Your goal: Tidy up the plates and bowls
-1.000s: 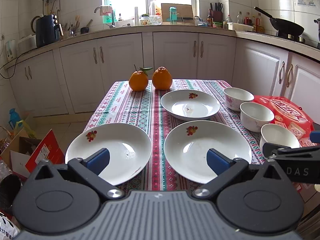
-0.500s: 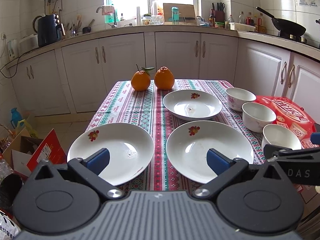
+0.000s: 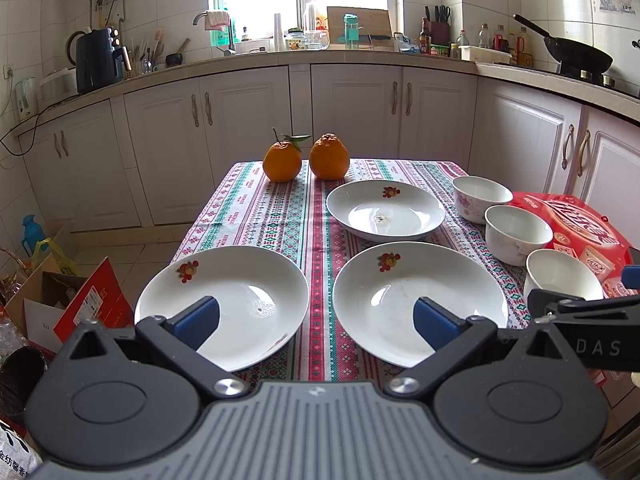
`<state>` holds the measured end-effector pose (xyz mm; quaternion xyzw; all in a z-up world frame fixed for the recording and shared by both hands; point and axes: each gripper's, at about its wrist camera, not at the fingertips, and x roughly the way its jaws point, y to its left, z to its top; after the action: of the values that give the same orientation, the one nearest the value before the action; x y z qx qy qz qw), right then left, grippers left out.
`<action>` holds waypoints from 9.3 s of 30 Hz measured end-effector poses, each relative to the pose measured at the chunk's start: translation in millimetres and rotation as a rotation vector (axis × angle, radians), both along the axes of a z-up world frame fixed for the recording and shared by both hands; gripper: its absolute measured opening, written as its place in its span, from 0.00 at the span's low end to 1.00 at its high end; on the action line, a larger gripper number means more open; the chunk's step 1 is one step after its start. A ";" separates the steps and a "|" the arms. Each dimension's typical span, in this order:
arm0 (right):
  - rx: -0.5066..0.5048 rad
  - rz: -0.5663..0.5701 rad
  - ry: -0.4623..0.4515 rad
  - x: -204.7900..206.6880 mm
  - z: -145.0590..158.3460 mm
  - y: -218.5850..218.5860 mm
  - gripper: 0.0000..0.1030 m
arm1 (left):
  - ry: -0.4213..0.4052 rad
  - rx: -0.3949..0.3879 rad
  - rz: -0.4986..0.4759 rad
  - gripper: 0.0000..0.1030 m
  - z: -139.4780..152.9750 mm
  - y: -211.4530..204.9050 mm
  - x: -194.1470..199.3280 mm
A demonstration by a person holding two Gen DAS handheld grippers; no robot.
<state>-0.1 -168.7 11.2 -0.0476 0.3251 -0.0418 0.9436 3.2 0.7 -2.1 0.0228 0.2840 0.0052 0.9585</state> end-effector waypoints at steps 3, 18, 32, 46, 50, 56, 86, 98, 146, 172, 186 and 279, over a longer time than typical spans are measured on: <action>0.000 0.000 0.000 -0.1 0.0 -0.1 1.00 | 0.000 0.000 0.000 0.99 0.0 -0.1 -0.2; -0.001 0.000 -0.001 0.0 0.2 -0.3 1.00 | 0.000 0.000 0.000 1.00 0.5 -0.6 0.0; -0.001 -0.001 -0.001 0.2 0.8 -0.9 1.00 | -0.001 -0.004 -0.001 0.99 1.4 -1.3 0.2; -0.004 0.008 0.007 4.3 1.5 -0.7 1.00 | -0.002 -0.014 -0.019 0.99 1.4 2.9 3.2; -0.001 0.049 0.017 13.1 2.9 0.2 1.00 | -0.008 -0.005 -0.038 0.99 1.8 8.8 6.4; -0.001 0.140 -0.045 38.2 21.7 0.3 1.00 | -0.055 0.009 -0.027 0.99 1.1 42.7 9.3; 0.246 0.885 0.391 236.6 -62.2 159.7 0.96 | 0.169 -0.055 -0.261 0.99 -91.1 148.3 52.6; 0.259 0.975 0.485 253.1 -81.2 184.0 0.70 | 0.159 -0.042 -0.336 0.99 -90.5 153.4 52.7; 0.285 0.868 0.406 321.7 -80.0 175.4 0.96 | 0.138 0.020 -0.418 0.99 -86.2 161.2 142.0; 0.164 0.675 0.253 168.2 -22.2 39.1 1.00 | 0.134 0.076 -0.594 0.99 -71.6 79.6 55.6; 0.226 0.516 0.329 157.1 -54.9 -19.7 1.00 | 0.173 0.051 -0.744 1.00 -94.1 31.0 82.9; 0.264 0.954 0.431 292.0 -50.2 173.4 0.90 | 0.125 -0.019 -0.469 0.97 -58.8 172.1 119.5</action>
<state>291.9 4.7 -39.1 -0.0782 0.4560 0.4432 0.7678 122.6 172.8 -60.9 0.0792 0.3299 -0.2215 0.9142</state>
